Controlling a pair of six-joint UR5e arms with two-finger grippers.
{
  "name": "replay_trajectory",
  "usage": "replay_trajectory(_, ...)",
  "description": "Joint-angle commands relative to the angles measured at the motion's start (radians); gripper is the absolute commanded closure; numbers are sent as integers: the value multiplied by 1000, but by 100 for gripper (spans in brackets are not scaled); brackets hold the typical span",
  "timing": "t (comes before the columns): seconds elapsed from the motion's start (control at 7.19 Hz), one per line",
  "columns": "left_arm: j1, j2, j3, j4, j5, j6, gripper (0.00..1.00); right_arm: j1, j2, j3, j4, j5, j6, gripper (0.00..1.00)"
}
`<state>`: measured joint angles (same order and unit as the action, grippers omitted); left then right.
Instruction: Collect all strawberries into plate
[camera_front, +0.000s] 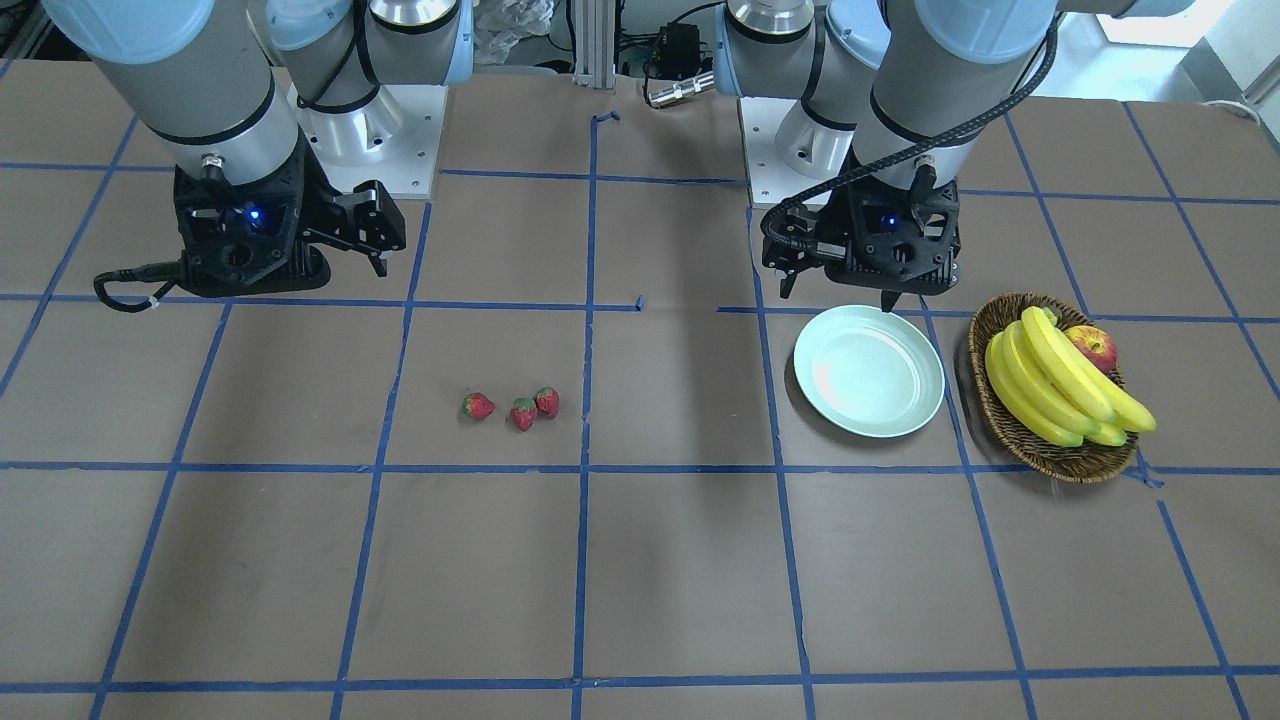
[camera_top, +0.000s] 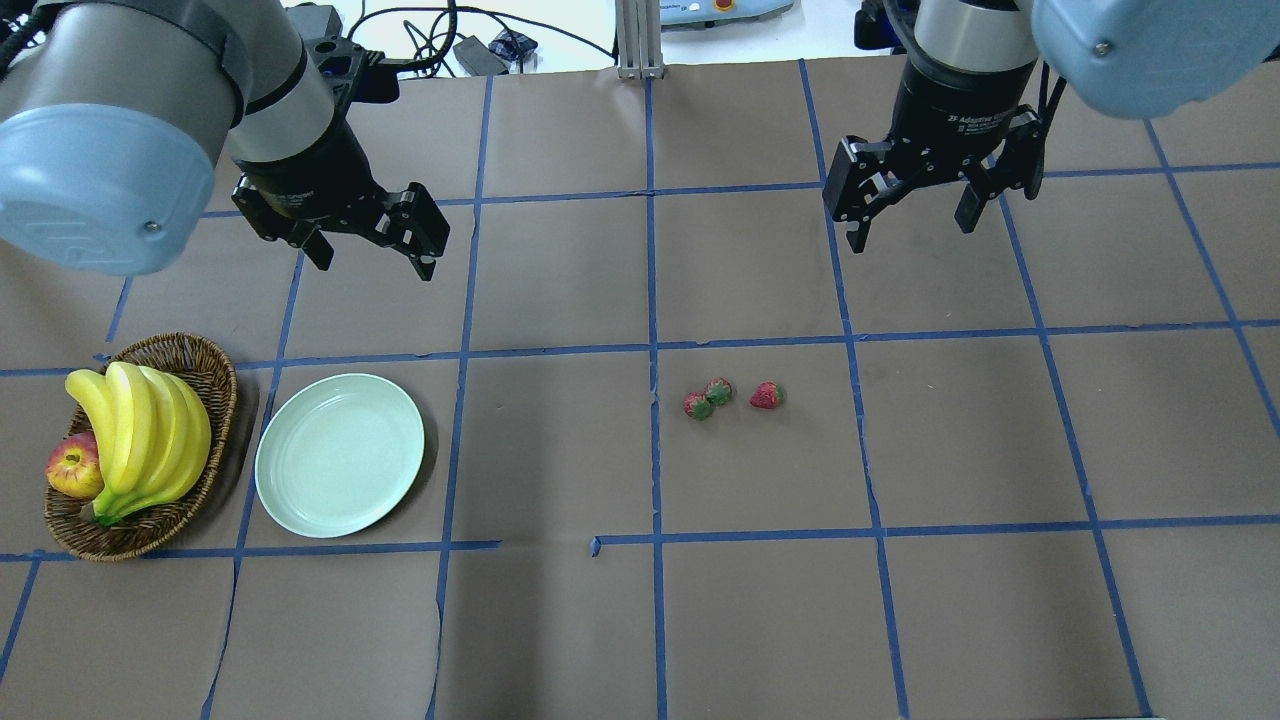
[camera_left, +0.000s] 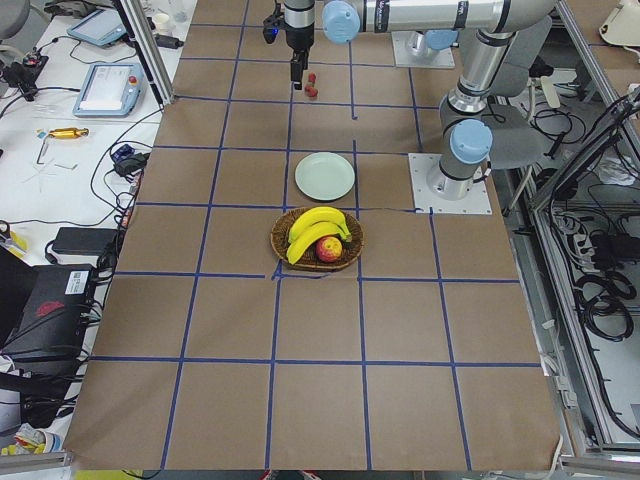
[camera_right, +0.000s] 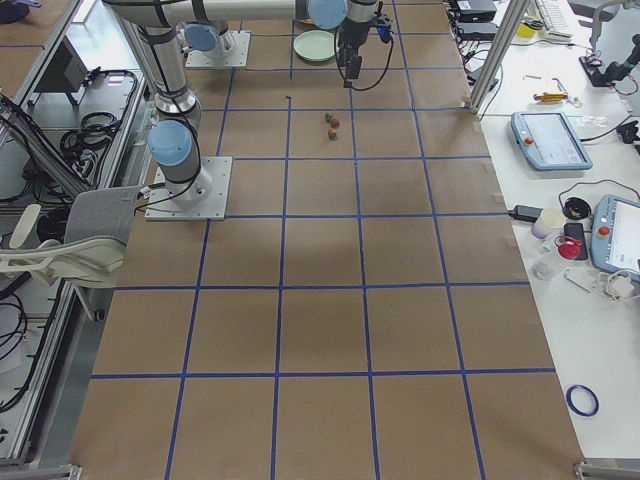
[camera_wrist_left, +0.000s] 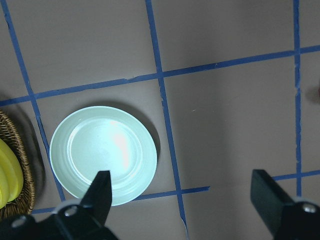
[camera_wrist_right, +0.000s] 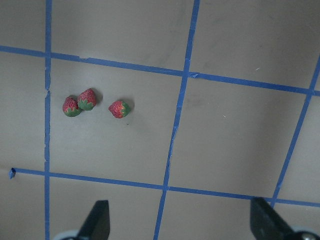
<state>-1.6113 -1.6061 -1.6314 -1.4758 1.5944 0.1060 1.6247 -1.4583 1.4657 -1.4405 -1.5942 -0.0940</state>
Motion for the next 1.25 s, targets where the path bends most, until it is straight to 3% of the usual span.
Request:
replay_trajectory(0.0, 4, 0, -1, 0, 1, -3, 0, 1, -4, 1, 2, 0, -1, 0)
replay_trajectory(1.11, 4, 0, -18, 0, 2, -2, 0, 6, 22, 30, -17, 17, 0, 0)
